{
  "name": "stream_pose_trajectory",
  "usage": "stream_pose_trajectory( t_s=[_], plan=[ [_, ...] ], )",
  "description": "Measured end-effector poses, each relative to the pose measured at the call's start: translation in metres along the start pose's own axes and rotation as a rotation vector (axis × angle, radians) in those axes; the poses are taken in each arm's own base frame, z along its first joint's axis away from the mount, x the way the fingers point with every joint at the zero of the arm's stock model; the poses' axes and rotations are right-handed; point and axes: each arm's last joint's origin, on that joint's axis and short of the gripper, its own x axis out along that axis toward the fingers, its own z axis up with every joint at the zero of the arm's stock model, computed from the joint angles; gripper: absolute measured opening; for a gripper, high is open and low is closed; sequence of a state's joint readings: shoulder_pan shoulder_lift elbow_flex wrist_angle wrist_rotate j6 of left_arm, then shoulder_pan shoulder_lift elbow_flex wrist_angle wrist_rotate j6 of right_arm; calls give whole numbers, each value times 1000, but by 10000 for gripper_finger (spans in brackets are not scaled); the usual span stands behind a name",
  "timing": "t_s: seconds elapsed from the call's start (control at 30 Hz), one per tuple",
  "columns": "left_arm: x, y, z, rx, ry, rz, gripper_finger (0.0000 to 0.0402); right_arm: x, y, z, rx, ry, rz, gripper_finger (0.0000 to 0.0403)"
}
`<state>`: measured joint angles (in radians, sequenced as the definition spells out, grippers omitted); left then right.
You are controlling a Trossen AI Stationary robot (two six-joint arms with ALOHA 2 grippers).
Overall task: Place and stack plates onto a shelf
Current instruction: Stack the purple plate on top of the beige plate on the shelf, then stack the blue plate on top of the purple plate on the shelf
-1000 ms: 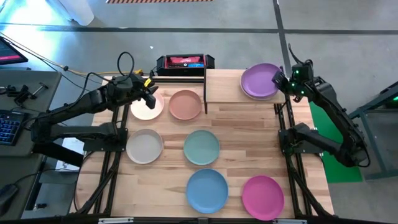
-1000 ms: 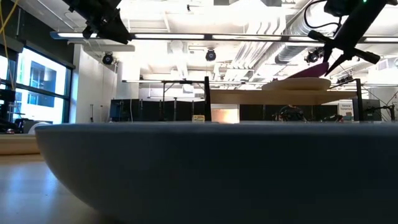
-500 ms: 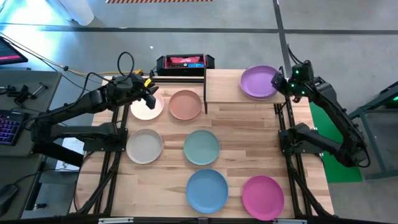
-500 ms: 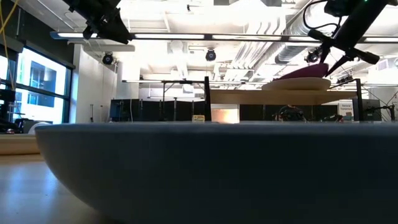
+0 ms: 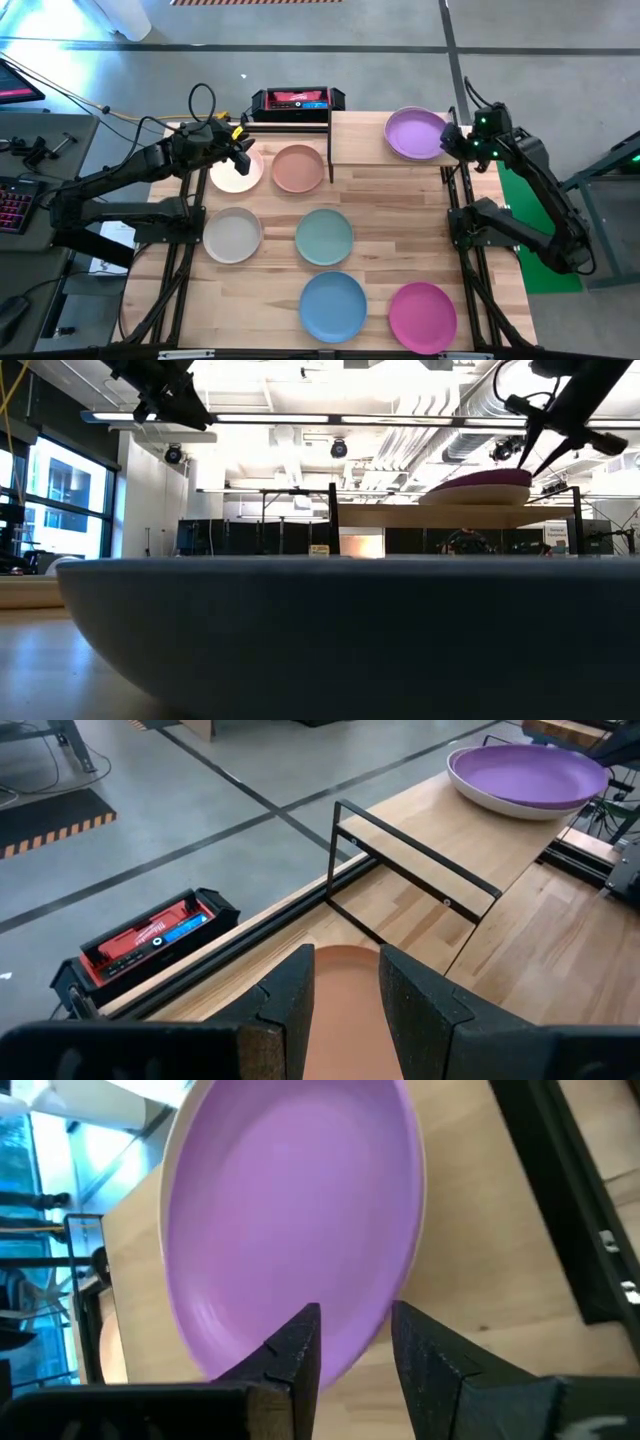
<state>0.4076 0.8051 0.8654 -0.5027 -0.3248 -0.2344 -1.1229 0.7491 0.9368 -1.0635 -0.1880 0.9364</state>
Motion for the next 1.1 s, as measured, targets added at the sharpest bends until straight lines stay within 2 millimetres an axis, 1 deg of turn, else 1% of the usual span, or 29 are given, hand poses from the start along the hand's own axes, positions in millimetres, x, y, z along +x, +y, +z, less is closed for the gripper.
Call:
stream_pose_trajectory(
  t_s=[0.2,0.43,0.6,0.83,1.1],
  plan=[
    [1,0,0,-1,-4,11,104,-12,4,0,-27,-18,23,103],
    [4,-1,0,1,-2,28,104,-8,2,1,-26,-8,-40,103],
    [7,-3,2,-2,-8,-12,104,-6,7,-1,-56,33,-2,103],
    [16,-9,1,59,27,-112,104,-6,20,-14,-158,179,148,103],
    [35,-19,-6,92,117,-196,104,-7,32,-37,-356,324,252,103]
  ],
)
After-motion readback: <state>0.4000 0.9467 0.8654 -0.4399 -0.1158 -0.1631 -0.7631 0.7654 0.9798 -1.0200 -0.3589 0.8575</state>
